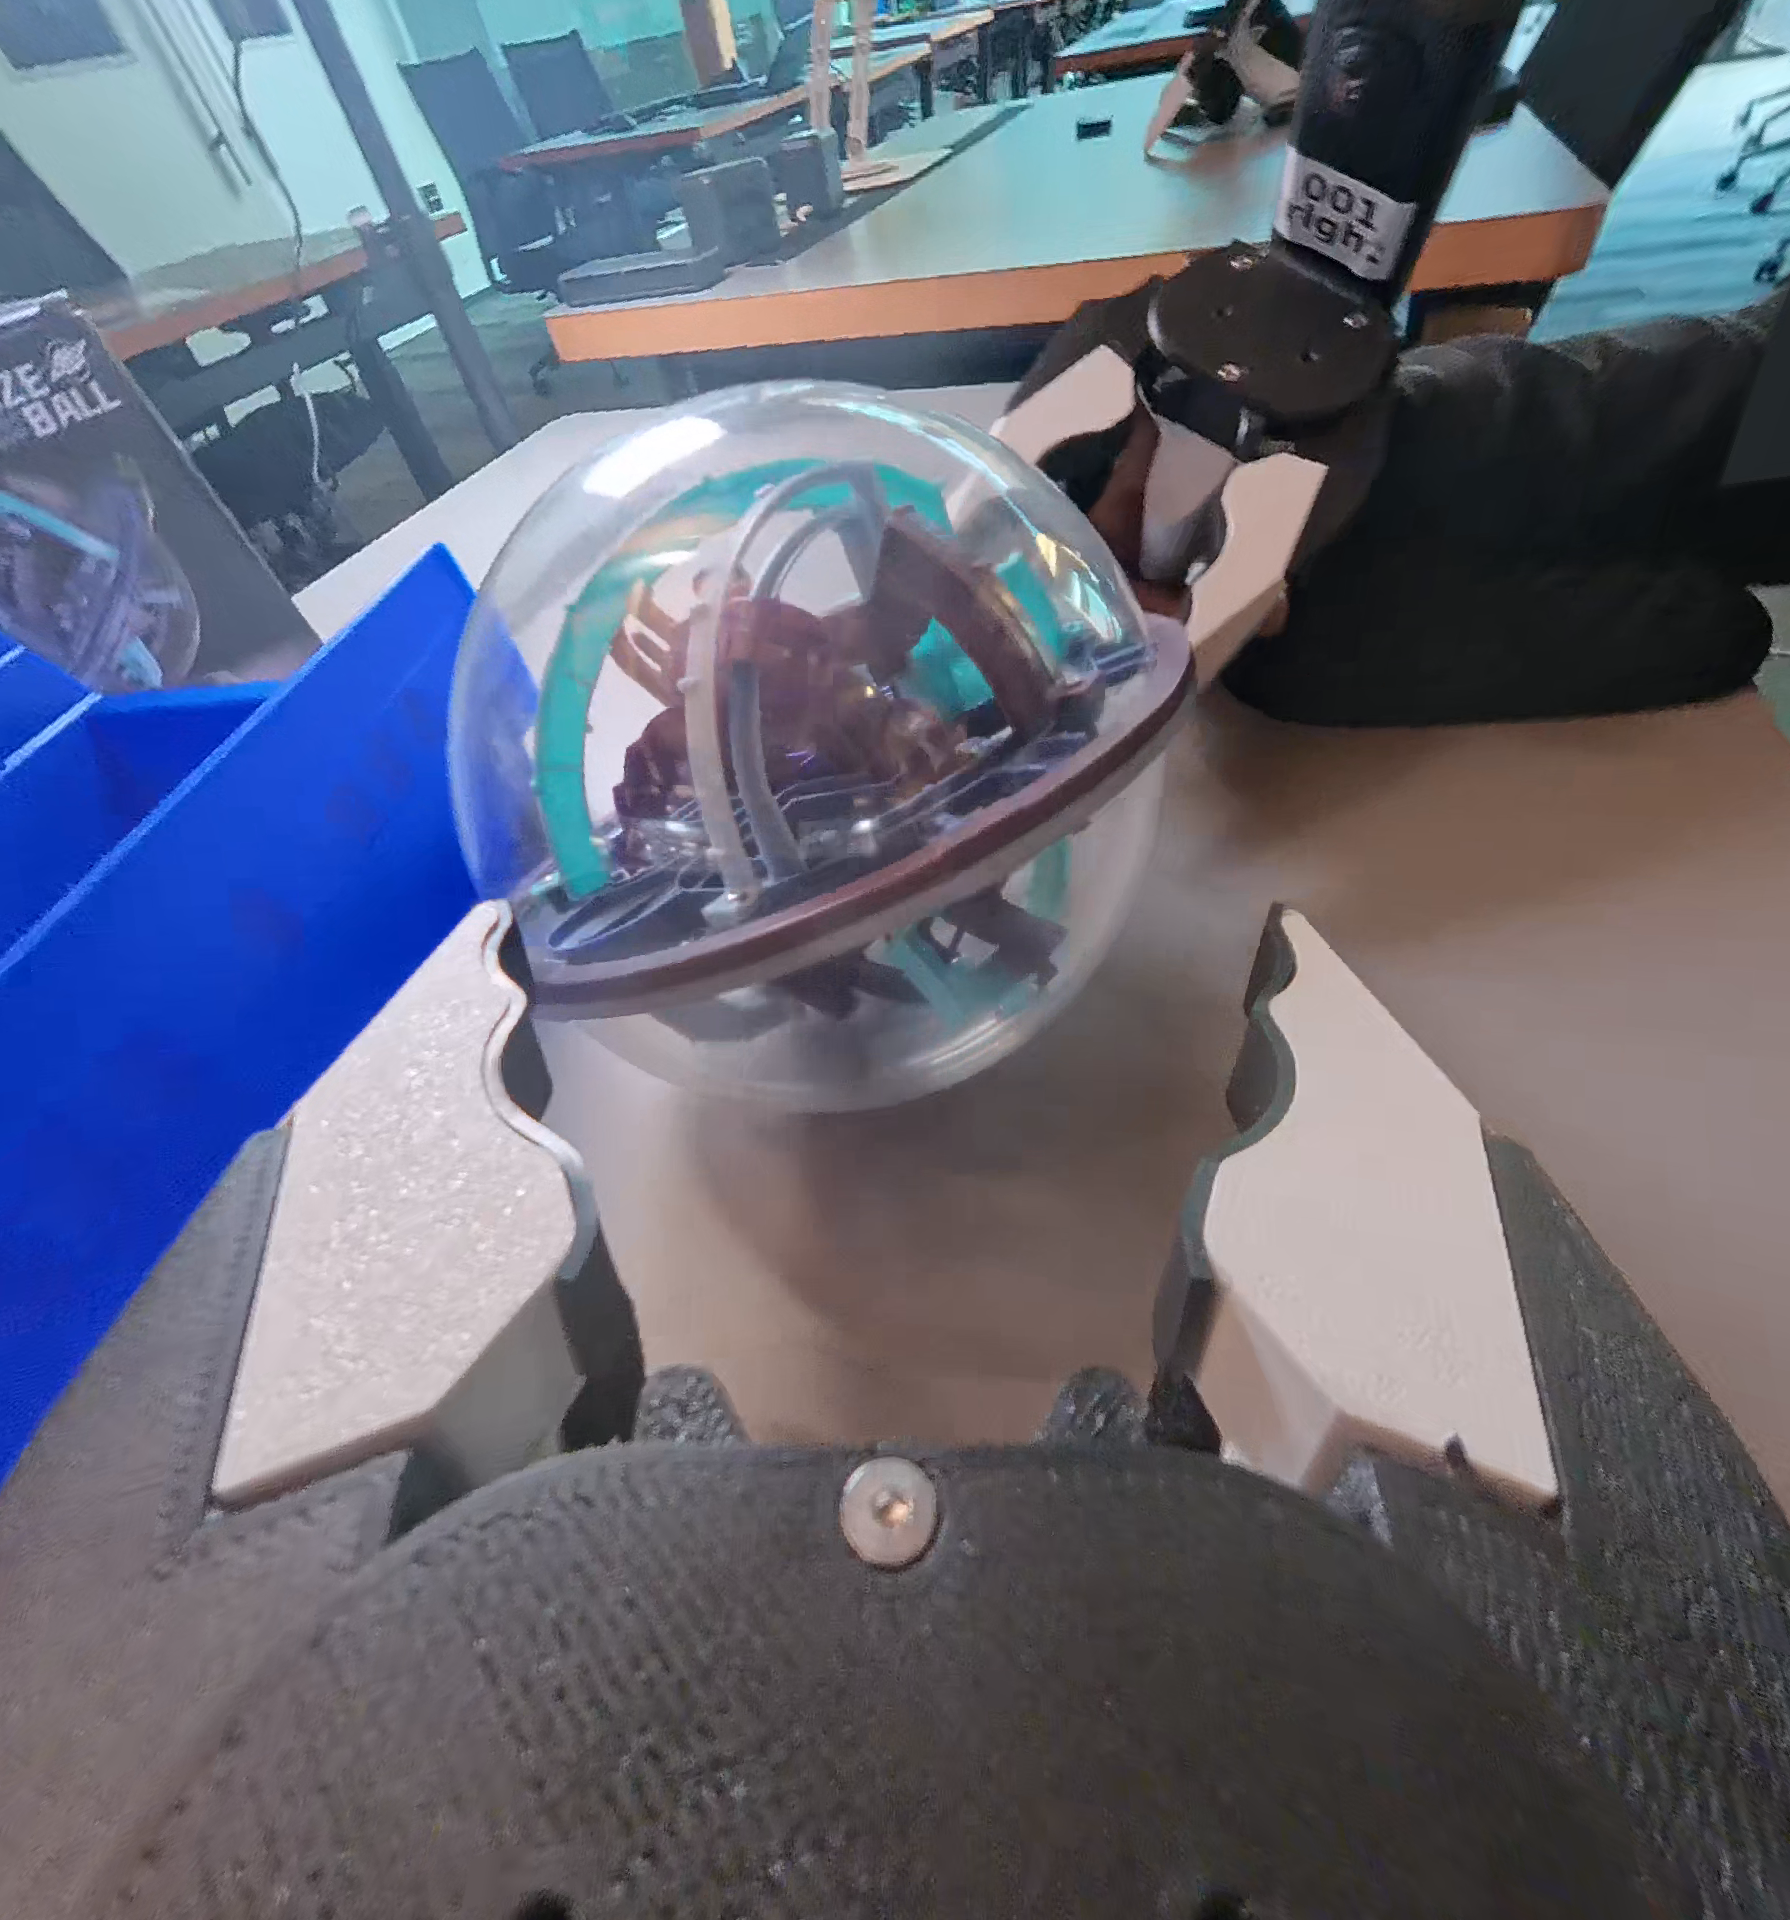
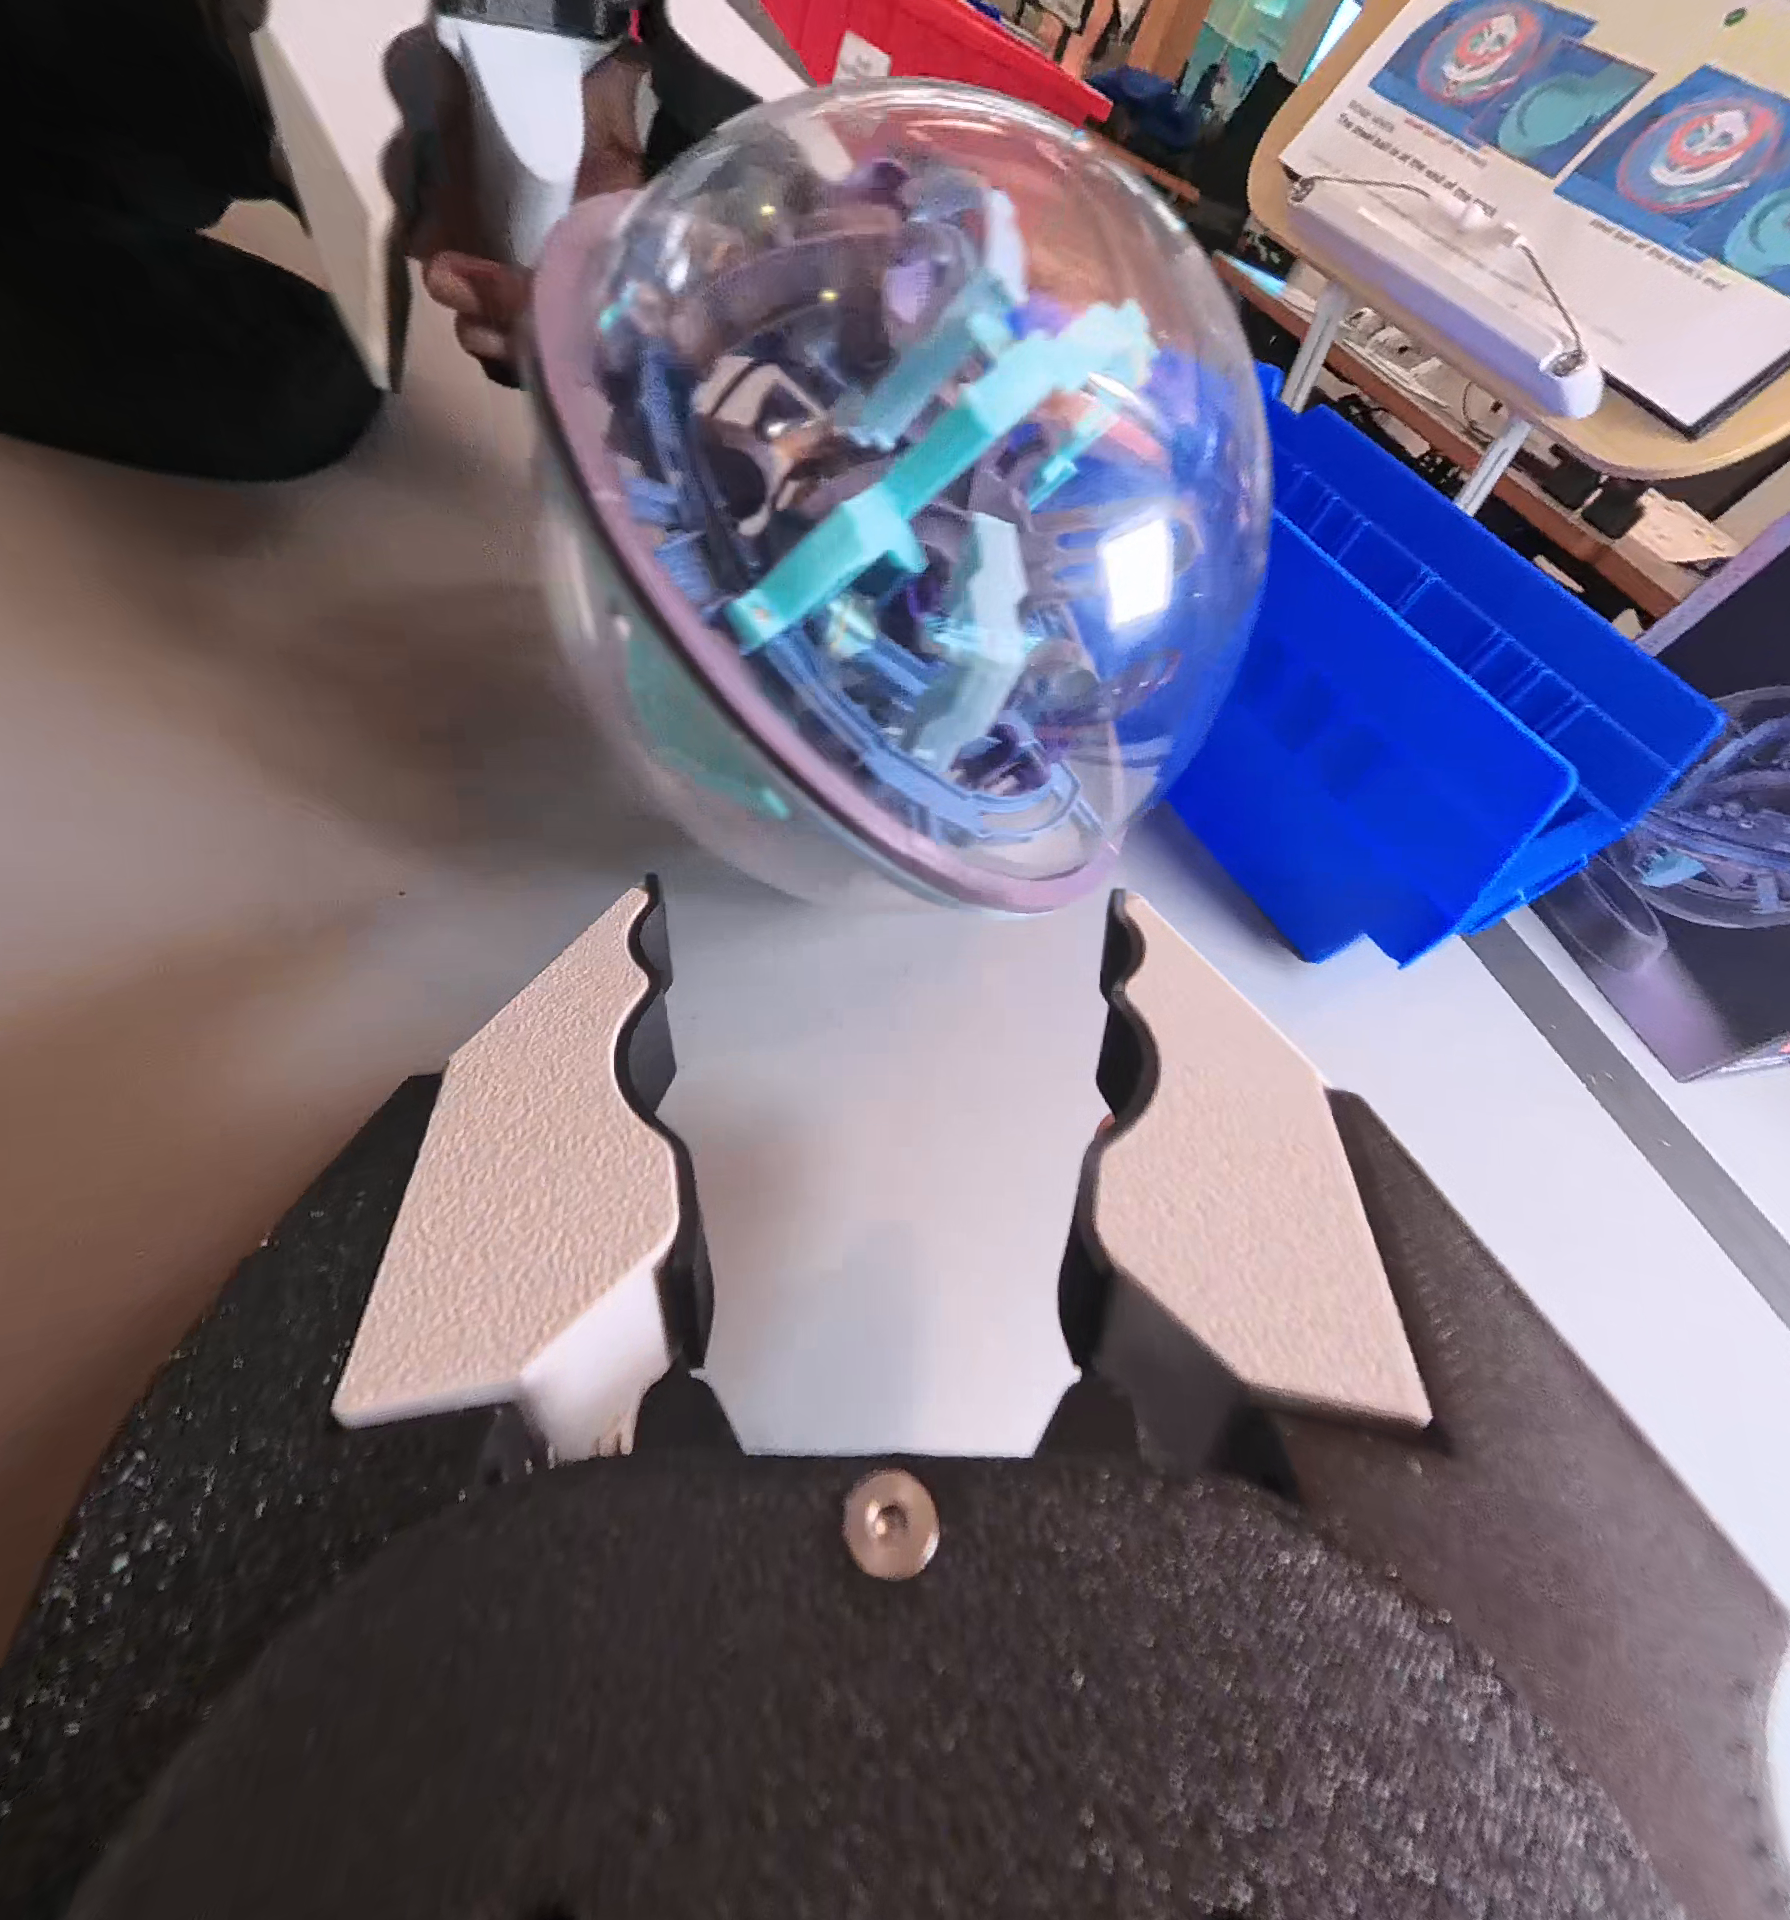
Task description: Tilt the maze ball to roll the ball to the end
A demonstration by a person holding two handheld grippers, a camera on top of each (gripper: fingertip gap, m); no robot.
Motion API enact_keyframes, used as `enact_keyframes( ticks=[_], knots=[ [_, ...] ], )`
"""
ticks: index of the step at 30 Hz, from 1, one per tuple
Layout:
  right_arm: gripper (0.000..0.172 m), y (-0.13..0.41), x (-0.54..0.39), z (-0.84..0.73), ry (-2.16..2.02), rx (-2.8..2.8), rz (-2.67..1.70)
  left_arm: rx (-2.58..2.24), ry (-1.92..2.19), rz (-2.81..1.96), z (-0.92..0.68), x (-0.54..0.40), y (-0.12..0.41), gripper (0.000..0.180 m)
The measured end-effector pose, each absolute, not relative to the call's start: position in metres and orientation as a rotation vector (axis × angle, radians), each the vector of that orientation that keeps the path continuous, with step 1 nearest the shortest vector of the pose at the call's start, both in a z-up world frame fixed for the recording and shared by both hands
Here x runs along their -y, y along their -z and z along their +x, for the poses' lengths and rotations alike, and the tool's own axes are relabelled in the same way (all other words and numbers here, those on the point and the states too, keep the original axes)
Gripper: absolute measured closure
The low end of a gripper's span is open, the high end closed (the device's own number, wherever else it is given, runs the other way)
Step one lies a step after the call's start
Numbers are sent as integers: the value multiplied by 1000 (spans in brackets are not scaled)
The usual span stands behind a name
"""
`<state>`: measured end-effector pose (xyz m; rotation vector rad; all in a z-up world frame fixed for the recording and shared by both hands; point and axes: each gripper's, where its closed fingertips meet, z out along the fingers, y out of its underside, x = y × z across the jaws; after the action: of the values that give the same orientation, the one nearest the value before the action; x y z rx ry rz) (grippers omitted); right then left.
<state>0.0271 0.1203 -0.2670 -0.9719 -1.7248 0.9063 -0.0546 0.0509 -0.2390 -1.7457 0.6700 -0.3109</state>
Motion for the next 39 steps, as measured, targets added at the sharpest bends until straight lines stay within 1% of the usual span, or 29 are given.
enact_keyframes(
  ticks=[3, 5, 7, 9, 11, 12, 13, 17, 22, 39],
  knots=[
    [94, 265, -114, 27, -924, 1730, -947, -689, 287, -1756, -53, -53, 244, 54],
    [91, 266, -116, 28, -879, 1738, -938, -758, 260, -1749, -50, -48, 247, 56],
    [93, 267, -115, 29, -860, 1747, -920, -774, 289, -1727, -50, -42, 242, 62],
    [100, 265, -113, 30, -824, 1753, -873, -728, 381, -1677, -51, -38, 228, 70],
    [110, 259, -109, 31, -765, 1737, -784, -637, 472, -1619, -56, -37, 213, 64],
    [113, 257, -107, 31, -729, 1733, -749, -594, 509, -1613, -59, -38, 211, 57],
    [113, 256, -106, 32, -694, 1736, -722, -558, 535, -1619, -62, -40, 212, 50],
    [114, 262, -100, 32, -648, 1775, -675, -601, 564, -1704, -52, -43, 236, 42],
    [115, 268, -95, 33, -665, 1805, -672, -697, 481, -1703, -37, -43, 242, 44],
    [120, 276, -100, 32, -721, 1826, -749, -698, 464, -1687, -33, -43, 236, 46]
  ],
)
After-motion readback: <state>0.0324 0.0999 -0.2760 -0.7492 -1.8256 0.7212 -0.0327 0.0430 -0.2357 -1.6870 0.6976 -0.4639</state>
